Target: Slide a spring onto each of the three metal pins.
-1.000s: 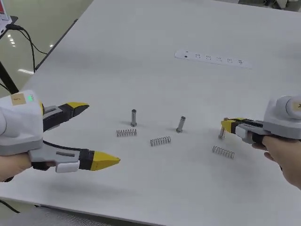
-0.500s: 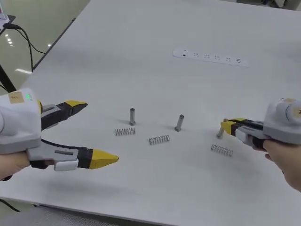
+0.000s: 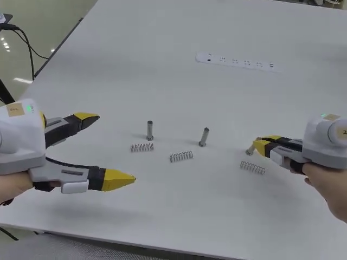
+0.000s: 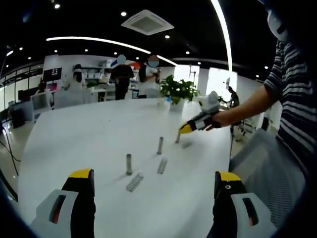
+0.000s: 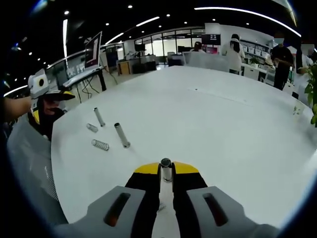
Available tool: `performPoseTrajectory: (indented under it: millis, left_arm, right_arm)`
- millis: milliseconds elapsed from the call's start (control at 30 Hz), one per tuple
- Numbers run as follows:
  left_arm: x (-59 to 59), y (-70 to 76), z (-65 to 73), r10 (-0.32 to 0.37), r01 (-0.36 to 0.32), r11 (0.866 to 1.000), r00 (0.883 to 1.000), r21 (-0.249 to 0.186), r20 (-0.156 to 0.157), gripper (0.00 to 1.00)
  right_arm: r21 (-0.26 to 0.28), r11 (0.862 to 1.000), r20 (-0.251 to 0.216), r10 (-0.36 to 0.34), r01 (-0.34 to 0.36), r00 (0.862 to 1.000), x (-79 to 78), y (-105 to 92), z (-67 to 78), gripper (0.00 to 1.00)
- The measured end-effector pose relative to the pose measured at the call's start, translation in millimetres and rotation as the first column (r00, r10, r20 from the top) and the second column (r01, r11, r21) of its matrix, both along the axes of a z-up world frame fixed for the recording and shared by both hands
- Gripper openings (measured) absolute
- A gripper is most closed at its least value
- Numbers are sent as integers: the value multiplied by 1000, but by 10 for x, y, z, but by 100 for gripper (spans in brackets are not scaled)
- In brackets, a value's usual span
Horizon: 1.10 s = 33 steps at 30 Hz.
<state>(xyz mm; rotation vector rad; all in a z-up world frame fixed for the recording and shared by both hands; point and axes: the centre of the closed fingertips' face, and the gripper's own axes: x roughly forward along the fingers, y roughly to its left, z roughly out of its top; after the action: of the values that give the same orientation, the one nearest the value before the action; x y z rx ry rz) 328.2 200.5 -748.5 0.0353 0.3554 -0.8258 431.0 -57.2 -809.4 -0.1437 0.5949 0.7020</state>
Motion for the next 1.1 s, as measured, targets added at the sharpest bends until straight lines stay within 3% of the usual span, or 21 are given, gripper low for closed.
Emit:
performPoseTrajectory:
  millis: [467,800,933,1100]
  left_arm:
    - [8,-7,45,-9,9,1000,1000,-1,9,98]
    - [7,-26,57,-13,13,1000,1000,-5,12,98]
    - [1,-34,50,-18,18,1000,1000,-3,9,98]
    - [-4,-28,45,-20,20,1000,1000,-2,7,98]
  right_arm:
    - [18,1000,0,-8,8,1000,-36,-22,33,15]
    - [14,999,11,28,-28,1000,-80,-60,110,15]
    - [14,998,15,59,-59,998,-109,-40,138,15]
    - [-55,987,6,152,-152,988,-224,-24,78,15]
